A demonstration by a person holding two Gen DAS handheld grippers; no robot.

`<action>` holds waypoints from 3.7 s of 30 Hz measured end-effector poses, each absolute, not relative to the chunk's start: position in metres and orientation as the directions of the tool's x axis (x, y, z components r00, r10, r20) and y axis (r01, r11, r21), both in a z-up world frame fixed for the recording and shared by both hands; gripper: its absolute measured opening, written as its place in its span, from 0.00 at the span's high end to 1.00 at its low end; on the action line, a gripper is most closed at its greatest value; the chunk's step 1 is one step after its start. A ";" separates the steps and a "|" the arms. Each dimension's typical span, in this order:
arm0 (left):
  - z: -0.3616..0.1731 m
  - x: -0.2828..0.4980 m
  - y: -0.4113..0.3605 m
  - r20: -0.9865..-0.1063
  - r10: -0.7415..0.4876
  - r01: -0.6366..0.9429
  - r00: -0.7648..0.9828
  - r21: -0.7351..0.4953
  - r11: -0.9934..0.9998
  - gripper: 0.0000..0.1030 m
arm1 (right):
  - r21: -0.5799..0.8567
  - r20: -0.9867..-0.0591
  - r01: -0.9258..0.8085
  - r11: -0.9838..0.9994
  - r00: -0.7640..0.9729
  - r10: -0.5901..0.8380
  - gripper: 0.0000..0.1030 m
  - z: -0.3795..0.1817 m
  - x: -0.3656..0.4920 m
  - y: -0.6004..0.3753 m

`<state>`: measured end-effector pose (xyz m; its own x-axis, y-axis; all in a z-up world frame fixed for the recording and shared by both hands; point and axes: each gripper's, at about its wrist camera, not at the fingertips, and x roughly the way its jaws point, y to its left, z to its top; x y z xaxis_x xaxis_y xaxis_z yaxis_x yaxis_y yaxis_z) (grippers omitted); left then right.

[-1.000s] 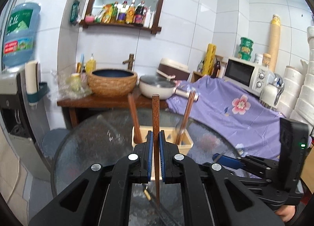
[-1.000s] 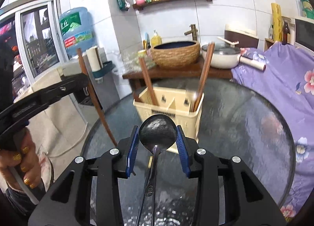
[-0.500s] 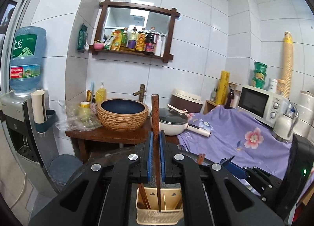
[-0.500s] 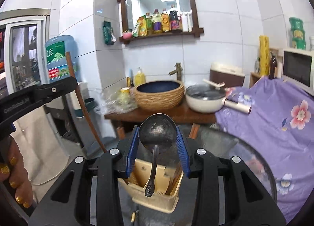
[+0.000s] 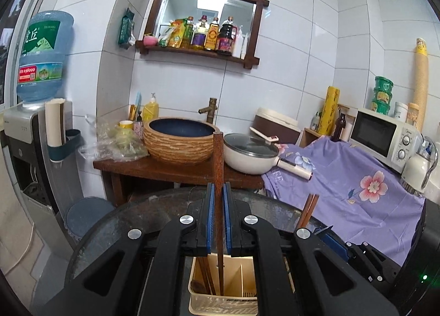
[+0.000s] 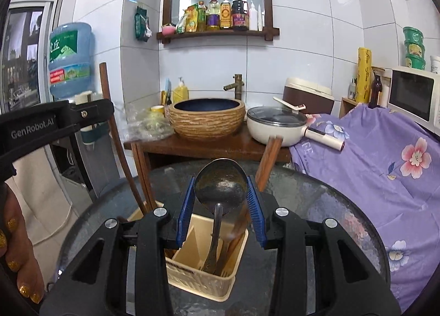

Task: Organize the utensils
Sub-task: 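Lower the chopstick and steel spoon into the beige holder, then open both tools and move them down to the black chopsticks on the table, then grasp a gold-banded black chopstick with the left tool while the right grasps the other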

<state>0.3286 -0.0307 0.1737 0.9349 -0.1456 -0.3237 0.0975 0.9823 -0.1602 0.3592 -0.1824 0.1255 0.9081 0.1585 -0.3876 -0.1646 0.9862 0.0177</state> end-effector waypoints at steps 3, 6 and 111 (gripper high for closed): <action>0.158 0.332 -0.033 -0.351 -0.150 0.101 0.924 -0.154 0.983 0.94 | 0.014 -0.399 -0.163 0.987 0.904 0.155 0.63 0.114 0.359 -0.183; 0.145 0.333 -0.034 -0.374 -0.154 0.103 0.915 -0.154 0.983 0.94 | 0.008 -0.408 -0.165 0.986 0.900 0.154 0.63 0.104 0.359 -0.183; -0.055 0.292 -0.011 -0.822 -0.148 0.209 0.550 -0.035 0.977 0.94 | 0.140 -0.802 -0.314 0.939 0.520 0.294 0.47 -0.049 0.274 -0.159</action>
